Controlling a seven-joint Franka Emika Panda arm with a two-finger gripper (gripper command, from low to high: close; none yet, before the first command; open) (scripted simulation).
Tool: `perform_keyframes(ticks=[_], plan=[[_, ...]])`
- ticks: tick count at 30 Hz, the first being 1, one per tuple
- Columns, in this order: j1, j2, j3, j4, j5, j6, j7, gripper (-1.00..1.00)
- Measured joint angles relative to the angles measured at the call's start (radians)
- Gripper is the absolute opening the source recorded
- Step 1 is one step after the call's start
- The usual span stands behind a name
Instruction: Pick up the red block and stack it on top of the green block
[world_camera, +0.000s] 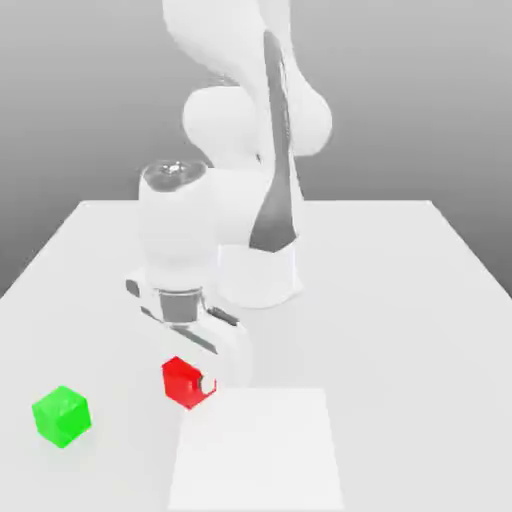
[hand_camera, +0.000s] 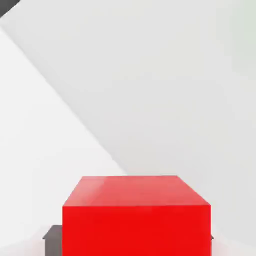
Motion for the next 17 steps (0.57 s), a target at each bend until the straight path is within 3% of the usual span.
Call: perform_keyframes(ticks=[9,13,14,17], plan=[[-0.229,0.079,-0.128,0.278,0.019,-0.200,-0.193,-1.00],[-0.243,0.207,-0.115,0.309,0.053,-0.104,-0.233,-1.00],[-0.249,0.242,-0.107,0.311,0.062,-0.071,-0.240,1.00],[-0.249,0.242,-0.107,0.311,0.062,-0.071,-0.240,1.00]])
